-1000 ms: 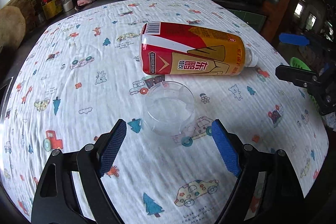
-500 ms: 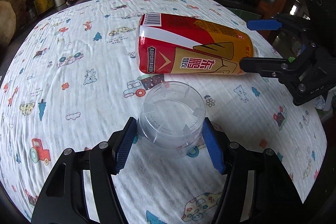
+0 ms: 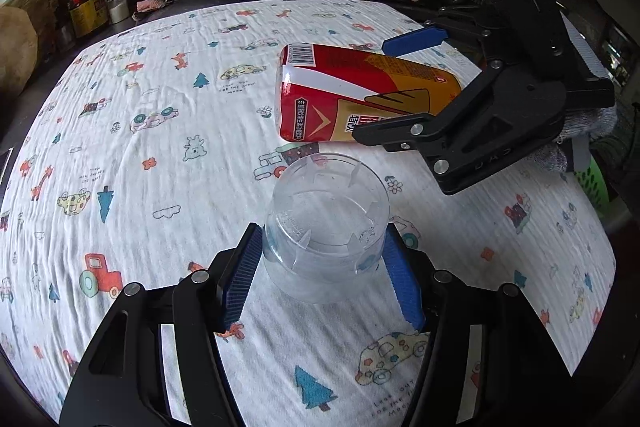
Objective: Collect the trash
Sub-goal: 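Grasp the clear plastic cup with the left tool while the right tool grasps the orange drink bottle, then carry the orange bottle into the basket and open the right tool while the left tool carries the cup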
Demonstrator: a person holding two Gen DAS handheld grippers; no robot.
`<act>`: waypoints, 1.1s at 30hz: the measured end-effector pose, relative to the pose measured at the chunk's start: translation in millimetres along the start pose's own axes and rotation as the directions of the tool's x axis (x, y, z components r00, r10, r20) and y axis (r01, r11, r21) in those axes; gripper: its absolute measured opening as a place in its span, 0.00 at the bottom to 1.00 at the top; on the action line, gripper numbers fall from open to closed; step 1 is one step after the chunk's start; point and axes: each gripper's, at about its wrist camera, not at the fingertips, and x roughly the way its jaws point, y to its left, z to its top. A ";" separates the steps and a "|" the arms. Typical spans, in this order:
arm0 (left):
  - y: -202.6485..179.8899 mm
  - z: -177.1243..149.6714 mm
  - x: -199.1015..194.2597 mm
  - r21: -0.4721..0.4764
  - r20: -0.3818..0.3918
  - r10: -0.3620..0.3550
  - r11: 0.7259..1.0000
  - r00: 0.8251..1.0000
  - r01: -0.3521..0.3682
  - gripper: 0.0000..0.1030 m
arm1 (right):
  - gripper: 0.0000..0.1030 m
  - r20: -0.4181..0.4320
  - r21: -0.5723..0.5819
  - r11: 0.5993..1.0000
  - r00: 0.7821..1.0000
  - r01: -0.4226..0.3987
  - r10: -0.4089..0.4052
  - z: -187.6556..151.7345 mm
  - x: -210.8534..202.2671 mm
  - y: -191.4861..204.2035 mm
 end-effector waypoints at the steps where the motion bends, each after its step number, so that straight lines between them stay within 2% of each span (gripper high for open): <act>1: 0.7 -0.5 -1.1 -0.001 0.000 -0.002 1.000 1.000 0.002 0.59 | 0.91 -0.006 -0.005 1.000 1.000 0.002 -0.002 1.3 2.5 1.7; 5: 3.4 -1.0 -3.9 -0.003 0.004 -0.001 1.000 1.000 0.001 0.59 | 0.90 -0.026 -0.009 1.000 0.999 0.018 -0.019 4.3 10.5 4.5; 8: 3.4 -0.7 -5.4 -0.001 0.007 -0.003 1.000 1.000 0.003 0.59 | 0.80 -0.045 0.010 1.000 0.999 0.013 -0.013 3.4 15.7 3.0; 19: -2.7 0.7 -8.2 0.005 0.012 -0.007 1.000 1.000 0.007 0.59 | 0.70 -0.043 0.072 0.996 0.998 0.051 -0.048 -7.7 4.0 -1.7; 27: -20.0 4.3 -15.9 0.025 0.030 -0.029 0.999 0.999 0.028 0.59 | 0.67 -0.014 0.183 0.981 0.998 0.058 -0.056 -38.7 -32.1 -8.9; 33: -51.8 10.6 -16.9 0.063 0.039 -0.066 0.996 0.997 0.063 0.59 | 0.65 0.016 0.271 0.960 0.997 0.070 -0.077 -72.1 -70.2 -13.2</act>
